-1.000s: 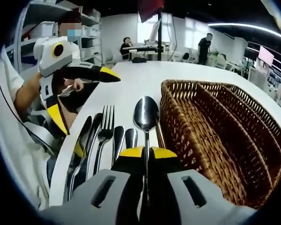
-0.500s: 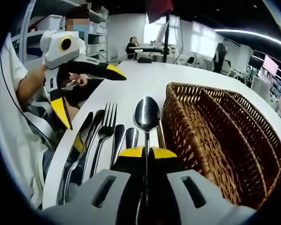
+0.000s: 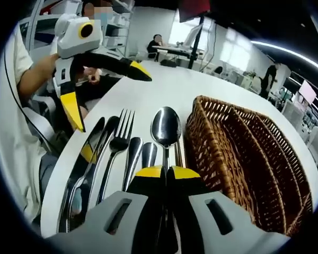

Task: Arrange the knives, forks, and spoons in their matching storage slots by inserting each utensil handle-first until every utensil is classified and aligned in the correct compartment

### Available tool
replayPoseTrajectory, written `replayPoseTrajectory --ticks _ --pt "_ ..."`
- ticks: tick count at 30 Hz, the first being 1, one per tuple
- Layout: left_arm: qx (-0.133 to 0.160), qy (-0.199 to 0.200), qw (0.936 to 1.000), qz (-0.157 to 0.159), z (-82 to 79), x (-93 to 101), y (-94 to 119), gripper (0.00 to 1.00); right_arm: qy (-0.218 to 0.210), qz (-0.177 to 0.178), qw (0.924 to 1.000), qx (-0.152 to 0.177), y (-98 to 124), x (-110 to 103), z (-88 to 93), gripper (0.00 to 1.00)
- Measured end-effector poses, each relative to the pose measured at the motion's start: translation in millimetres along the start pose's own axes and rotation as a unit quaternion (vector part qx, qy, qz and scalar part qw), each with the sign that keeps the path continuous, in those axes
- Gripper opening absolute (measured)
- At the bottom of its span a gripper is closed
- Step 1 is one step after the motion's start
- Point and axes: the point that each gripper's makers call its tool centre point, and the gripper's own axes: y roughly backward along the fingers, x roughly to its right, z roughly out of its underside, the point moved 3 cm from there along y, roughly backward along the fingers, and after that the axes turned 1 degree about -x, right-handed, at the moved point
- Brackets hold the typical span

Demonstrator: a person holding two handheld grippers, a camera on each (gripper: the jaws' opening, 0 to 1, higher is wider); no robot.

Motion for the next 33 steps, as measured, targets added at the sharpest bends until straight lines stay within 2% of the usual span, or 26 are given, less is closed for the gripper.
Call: replayPoseTrajectory --ticks 4,22,33 --pt "0.002 0.006 1.0000 0.002 1.2 0.1 -0.3 0.89 0.001 0.003 1.0000 -0.003 0.0 5.1 1.2 0.03" --pt "0.010 0.012 0.9999 -0.007 -2.5 -3.9 0.5 0.89 0.019 0.008 0.9998 -0.001 2.4 4.1 -5.5 0.03" --pt "-0.004 0.004 0.9999 -0.008 1.1 0.5 -0.5 0.89 0.021 0.013 0.9997 0.007 7.3 7.5 -7.8 0.03"
